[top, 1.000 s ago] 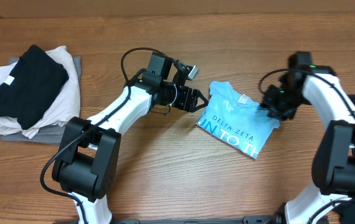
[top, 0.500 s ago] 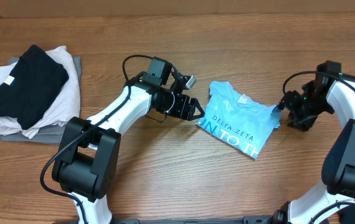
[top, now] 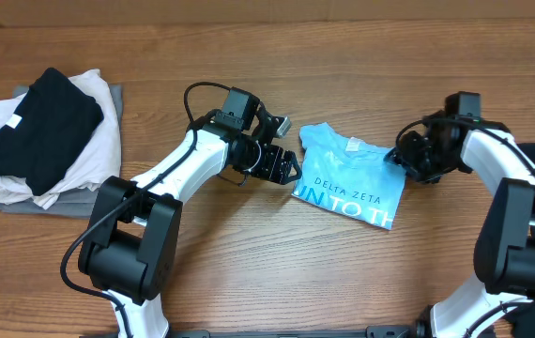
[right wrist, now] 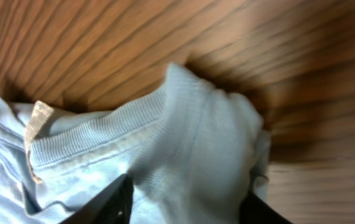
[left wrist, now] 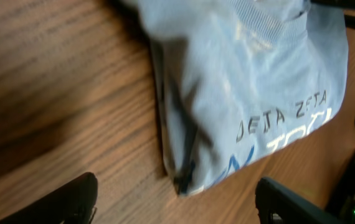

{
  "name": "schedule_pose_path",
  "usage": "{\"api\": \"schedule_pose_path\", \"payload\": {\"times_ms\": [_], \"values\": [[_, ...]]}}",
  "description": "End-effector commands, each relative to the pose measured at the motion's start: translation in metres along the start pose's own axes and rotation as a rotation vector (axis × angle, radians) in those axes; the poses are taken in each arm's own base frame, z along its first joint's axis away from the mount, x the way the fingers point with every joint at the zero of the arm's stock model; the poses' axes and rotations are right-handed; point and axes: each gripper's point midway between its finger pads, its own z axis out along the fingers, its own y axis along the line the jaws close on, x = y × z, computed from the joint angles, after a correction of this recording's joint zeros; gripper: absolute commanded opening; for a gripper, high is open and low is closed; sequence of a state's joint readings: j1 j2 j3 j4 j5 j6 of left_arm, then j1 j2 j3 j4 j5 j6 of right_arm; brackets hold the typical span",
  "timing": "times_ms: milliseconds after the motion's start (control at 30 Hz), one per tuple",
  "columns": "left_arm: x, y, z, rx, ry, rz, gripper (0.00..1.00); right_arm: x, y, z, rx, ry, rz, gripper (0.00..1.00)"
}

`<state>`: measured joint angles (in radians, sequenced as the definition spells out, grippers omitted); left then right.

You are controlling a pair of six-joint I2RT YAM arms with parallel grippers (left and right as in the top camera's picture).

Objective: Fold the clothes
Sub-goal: 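Grasp the light-blue bundle's left edge with the left gripper, then lift the bundle with the left gripper and carry it left onto the clothes stack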

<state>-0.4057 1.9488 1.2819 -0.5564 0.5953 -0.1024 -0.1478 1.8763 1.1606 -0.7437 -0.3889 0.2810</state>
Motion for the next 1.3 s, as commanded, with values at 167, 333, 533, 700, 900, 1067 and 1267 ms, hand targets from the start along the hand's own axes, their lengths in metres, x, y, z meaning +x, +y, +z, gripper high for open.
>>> {"api": "schedule_pose_path", "payload": {"times_ms": [167, 333, 533, 700, 900, 1067, 1267], "values": [[0.012, 0.007, 0.034, 0.081, 0.072, -0.171, 0.89, 0.001, 0.016, -0.009, -0.069, -0.008, -0.048, 0.43], [0.033, 0.009, 0.073, 0.18, 0.161, -0.278, 0.89, 0.002, 0.016, -0.008, -0.069, -0.005, -0.048, 0.44], [0.043, -0.002, 0.098, 0.331, 0.207, -0.309, 0.78, 0.001, 0.016, -0.008, -0.068, -0.007, -0.048, 0.44], [0.035, -0.003, 0.1, 0.323, 0.183, -0.3, 0.75, 0.001, 0.016, -0.008, -0.069, -0.007, -0.048, 0.44], [0.029, -0.015, 0.107, 0.333, 0.164, -0.272, 0.45, 0.002, 0.016, -0.008, -0.068, -0.005, -0.048, 0.44], [0.027, -0.021, 0.11, 0.34, 0.157, -0.26, 0.25, 0.005, 0.015, -0.008, -0.064, 0.006, -0.042, 0.43], [0.02, -0.014, 0.096, 0.333, 0.139, -0.278, 0.04, 0.011, 0.012, -0.011, -0.054, 0.036, -0.019, 0.41]]}}
